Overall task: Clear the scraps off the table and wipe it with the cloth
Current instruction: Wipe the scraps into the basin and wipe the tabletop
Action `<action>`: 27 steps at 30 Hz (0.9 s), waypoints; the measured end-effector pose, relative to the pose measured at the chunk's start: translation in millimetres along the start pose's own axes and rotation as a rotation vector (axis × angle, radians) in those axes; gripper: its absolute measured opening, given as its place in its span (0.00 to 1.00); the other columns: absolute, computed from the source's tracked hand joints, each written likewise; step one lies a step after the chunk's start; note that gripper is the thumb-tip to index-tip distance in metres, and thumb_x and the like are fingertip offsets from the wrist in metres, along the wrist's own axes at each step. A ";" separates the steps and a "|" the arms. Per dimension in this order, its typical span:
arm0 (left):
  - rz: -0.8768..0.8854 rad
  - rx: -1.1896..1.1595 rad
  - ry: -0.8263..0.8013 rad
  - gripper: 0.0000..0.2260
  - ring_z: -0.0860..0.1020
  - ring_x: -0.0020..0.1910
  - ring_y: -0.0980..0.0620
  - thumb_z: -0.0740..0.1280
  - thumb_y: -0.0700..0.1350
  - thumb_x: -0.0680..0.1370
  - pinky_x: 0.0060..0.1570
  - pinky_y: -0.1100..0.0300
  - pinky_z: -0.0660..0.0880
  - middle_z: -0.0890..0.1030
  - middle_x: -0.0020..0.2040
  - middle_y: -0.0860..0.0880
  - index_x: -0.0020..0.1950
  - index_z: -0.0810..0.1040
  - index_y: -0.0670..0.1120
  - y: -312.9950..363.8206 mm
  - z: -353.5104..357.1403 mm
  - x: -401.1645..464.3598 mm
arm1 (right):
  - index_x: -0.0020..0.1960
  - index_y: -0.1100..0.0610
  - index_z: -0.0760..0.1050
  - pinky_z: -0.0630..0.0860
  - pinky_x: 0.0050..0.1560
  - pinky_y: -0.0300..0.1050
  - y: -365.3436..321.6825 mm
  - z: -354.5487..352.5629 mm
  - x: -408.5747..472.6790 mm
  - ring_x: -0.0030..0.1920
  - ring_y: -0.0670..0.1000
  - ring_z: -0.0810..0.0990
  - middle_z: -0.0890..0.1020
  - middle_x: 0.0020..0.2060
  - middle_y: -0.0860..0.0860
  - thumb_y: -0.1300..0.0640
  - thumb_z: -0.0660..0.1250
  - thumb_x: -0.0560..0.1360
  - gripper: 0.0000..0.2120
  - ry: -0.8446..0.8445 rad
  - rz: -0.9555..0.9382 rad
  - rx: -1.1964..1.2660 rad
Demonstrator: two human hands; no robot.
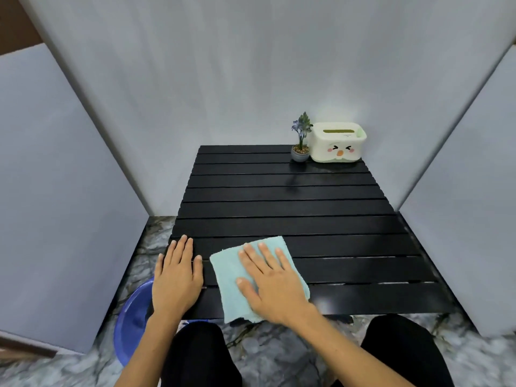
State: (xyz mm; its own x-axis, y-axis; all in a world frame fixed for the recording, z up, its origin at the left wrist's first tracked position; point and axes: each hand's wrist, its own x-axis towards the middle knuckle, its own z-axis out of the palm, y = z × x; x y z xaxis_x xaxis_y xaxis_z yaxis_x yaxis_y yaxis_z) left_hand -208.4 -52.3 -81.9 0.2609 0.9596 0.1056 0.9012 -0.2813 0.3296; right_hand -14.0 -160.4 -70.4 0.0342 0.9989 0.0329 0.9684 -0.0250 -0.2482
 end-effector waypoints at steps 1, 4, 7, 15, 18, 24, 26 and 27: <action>0.001 -0.001 0.003 0.24 0.56 0.79 0.50 0.51 0.53 0.83 0.77 0.47 0.50 0.61 0.80 0.50 0.79 0.63 0.47 0.5 0.0 -0.1 | 0.79 0.49 0.58 0.45 0.73 0.55 1.8 0.5 -10.6 0.79 0.53 0.56 0.59 0.78 0.45 0.36 0.38 0.81 0.33 0.003 -0.017 -0.003; 0.002 -0.020 0.006 0.24 0.56 0.79 0.48 0.54 0.52 0.83 0.77 0.44 0.51 0.62 0.79 0.49 0.78 0.65 0.46 6.6 1.1 0.6 | 0.78 0.50 0.63 0.52 0.71 0.54 14.2 -3.8 -35.3 0.77 0.52 0.63 0.66 0.76 0.46 0.37 0.45 0.82 0.30 0.013 -0.025 -0.050; 0.038 -0.034 0.000 0.25 0.58 0.79 0.47 0.54 0.54 0.82 0.76 0.43 0.52 0.64 0.78 0.48 0.77 0.67 0.45 20.4 3.2 1.4 | 0.77 0.50 0.64 0.53 0.72 0.53 30.6 -6.1 -45.5 0.76 0.51 0.64 0.67 0.76 0.46 0.37 0.49 0.81 0.29 0.026 0.018 -0.076; 0.091 0.025 -0.007 0.33 0.57 0.79 0.48 0.43 0.61 0.78 0.76 0.44 0.52 0.63 0.79 0.50 0.77 0.66 0.48 48.3 13.3 -2.5 | 0.81 0.48 0.47 0.36 0.76 0.48 67.1 -22.3 -31.6 0.80 0.47 0.44 0.46 0.79 0.43 0.35 0.38 0.80 0.33 -0.002 0.153 -0.007; 0.088 0.032 -0.005 0.34 0.56 0.79 0.49 0.42 0.62 0.78 0.77 0.46 0.50 0.62 0.79 0.51 0.78 0.64 0.49 48.4 14.4 -3.5 | 0.81 0.49 0.40 0.33 0.76 0.49 77.2 -30.2 -10.8 0.79 0.47 0.38 0.42 0.80 0.43 0.34 0.36 0.79 0.35 -0.029 0.227 -0.023; 0.083 0.029 -0.002 0.33 0.55 0.80 0.50 0.42 0.61 0.78 0.77 0.46 0.50 0.61 0.79 0.52 0.78 0.64 0.50 49.7 14.5 -5.1 | 0.81 0.54 0.40 0.35 0.77 0.57 63.0 -22.8 46.5 0.79 0.52 0.36 0.41 0.81 0.48 0.37 0.39 0.80 0.35 -0.064 0.374 -0.001; 0.081 0.034 0.001 0.33 0.55 0.80 0.51 0.42 0.62 0.78 0.77 0.47 0.50 0.61 0.79 0.53 0.79 0.63 0.50 48.5 14.4 -4.4 | 0.81 0.52 0.40 0.35 0.77 0.58 58.4 -22.0 53.5 0.79 0.52 0.36 0.41 0.80 0.46 0.36 0.40 0.80 0.35 -0.082 0.307 0.000; 0.083 0.036 0.003 0.33 0.55 0.80 0.51 0.42 0.62 0.78 0.77 0.47 0.50 0.61 0.80 0.53 0.79 0.63 0.51 47.4 14.3 -3.8 | 0.81 0.51 0.39 0.35 0.77 0.57 60.0 -22.7 52.6 0.79 0.51 0.36 0.41 0.80 0.45 0.35 0.41 0.80 0.35 -0.094 0.250 -0.003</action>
State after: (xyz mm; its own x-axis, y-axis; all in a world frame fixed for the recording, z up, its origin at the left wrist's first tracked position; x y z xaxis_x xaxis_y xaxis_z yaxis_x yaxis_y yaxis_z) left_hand -161.8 -69.2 -80.1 0.3342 0.9329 0.1343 0.8883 -0.3593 0.2859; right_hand 51.4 -110.2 -61.6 0.2498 0.9609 -0.1191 0.9333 -0.2717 -0.2346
